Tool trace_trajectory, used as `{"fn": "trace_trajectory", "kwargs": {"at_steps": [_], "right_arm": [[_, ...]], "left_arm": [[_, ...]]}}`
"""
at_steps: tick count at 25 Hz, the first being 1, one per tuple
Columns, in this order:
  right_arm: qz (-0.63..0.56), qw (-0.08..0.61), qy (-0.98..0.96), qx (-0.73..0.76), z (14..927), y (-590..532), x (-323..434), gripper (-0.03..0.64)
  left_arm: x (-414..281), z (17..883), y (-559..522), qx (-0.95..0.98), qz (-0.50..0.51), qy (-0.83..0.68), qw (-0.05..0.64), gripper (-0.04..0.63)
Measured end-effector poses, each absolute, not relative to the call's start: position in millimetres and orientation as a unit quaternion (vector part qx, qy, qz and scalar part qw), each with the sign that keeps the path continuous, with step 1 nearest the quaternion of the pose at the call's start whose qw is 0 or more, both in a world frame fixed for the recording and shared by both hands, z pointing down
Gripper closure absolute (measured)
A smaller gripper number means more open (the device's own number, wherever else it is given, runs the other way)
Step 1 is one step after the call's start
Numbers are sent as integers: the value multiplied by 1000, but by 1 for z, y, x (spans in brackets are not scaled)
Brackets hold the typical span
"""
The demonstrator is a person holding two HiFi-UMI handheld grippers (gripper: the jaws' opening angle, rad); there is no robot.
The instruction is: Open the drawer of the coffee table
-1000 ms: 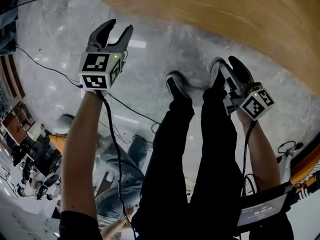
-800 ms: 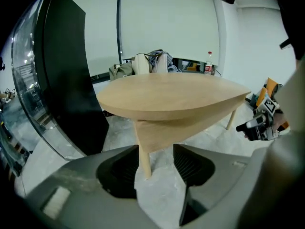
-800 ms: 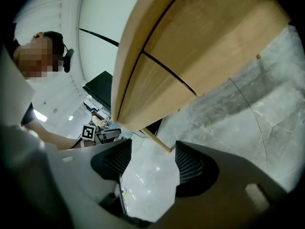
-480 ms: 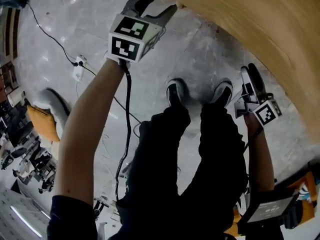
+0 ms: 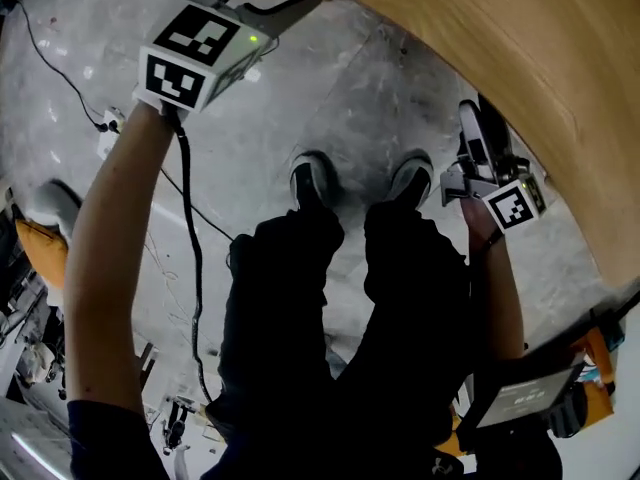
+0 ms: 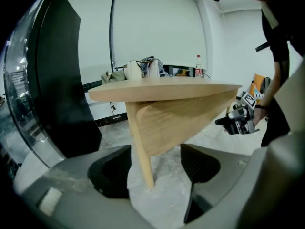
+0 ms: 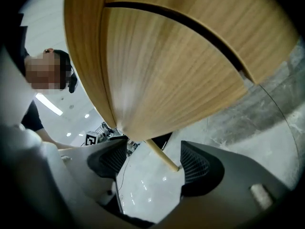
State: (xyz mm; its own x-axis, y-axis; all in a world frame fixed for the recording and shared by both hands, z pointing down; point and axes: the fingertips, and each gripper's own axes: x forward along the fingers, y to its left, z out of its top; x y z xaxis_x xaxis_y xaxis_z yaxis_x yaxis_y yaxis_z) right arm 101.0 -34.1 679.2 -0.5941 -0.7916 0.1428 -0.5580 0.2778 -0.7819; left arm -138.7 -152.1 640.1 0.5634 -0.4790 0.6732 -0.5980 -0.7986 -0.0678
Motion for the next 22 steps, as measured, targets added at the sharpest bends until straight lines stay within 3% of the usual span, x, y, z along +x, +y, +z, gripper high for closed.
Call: {"fn": "trace_trajectory", "kwargs": {"at_steps": [16, 22], "right_arm": [[-395, 225, 773, -443, 659, -61, 126, 282], [-416, 206, 780, -419, 668, -59, 115, 272]], "left_arm": [[-102, 640, -167, 895, 323, -283, 124, 252], [-109, 650, -168, 885, 333, -292, 141, 252]]}}
